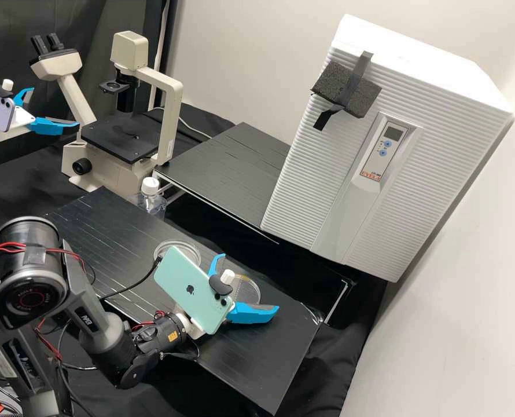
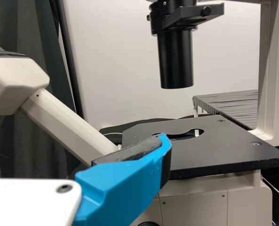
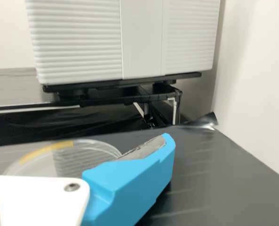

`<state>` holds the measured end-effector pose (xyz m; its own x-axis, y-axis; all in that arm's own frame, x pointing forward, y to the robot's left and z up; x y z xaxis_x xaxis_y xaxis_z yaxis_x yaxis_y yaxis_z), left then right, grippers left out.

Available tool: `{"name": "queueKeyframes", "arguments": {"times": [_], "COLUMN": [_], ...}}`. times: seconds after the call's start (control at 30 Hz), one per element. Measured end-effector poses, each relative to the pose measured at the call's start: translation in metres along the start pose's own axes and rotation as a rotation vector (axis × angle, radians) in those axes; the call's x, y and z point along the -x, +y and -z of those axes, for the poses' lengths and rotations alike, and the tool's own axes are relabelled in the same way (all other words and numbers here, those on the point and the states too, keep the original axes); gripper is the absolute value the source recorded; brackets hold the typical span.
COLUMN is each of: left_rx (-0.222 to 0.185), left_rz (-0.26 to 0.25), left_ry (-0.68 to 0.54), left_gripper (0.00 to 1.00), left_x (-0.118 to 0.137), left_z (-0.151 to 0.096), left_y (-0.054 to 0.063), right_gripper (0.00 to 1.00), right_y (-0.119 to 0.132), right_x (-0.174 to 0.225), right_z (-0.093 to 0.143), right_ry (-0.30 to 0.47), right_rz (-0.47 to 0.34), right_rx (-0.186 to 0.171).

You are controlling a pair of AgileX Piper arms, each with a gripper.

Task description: Close the petri dish lid.

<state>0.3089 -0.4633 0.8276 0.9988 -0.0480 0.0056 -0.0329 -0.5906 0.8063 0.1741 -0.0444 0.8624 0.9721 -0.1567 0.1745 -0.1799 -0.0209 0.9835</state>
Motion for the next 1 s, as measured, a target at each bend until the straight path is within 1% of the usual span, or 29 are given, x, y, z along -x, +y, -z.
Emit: {"name": "queueKeyframes", "arguments": {"times": [0.2,0.33,0.47,0.7,0.83,0.87,1.0], "left_rx": [0.000,0.000,0.000,0.000,0.000,0.000,0.000], "left_rz": [0.000,0.000,0.000,0.000,0.000,0.000,0.000], "left_ry": [0.000,0.000,0.000,0.000,0.000,0.000,0.000], "left_gripper": [1.00,1.00,1.00,1.00,1.00,1.00,1.00], "left_x": [0.0000,0.0000,0.0000,0.0000,0.0000,0.0000,0.0000], "left_z": [0.0000,0.0000,0.0000,0.0000,0.0000,0.0000,0.0000], "left_y": [0.0000,0.0000,0.0000,0.0000,0.0000,0.0000,0.0000], "right_gripper": [1.00,1.00,1.00,1.00,1.00,0.00,0.00], "right_y": [-0.0037,-0.0034,-0.0046,-0.0070,-0.0073,-0.0073,-0.0073], "right_x": [0.0053,0.0064,0.0070,0.0065,0.0060,0.0060,0.0060], "right_z": [-0.0028,-0.0025,-0.0034,-0.0052,-0.0055,-0.0055,-0.0055], "right_ry": [-0.006,0.004,-0.001,0.011,0.015,0.015,0.015], "right_rz": [0.032,0.029,0.034,0.036,0.034,0.034,0.034], "right_rx": [0.010,0.013,0.011,-0.001,0.009,0.009,0.015]}}
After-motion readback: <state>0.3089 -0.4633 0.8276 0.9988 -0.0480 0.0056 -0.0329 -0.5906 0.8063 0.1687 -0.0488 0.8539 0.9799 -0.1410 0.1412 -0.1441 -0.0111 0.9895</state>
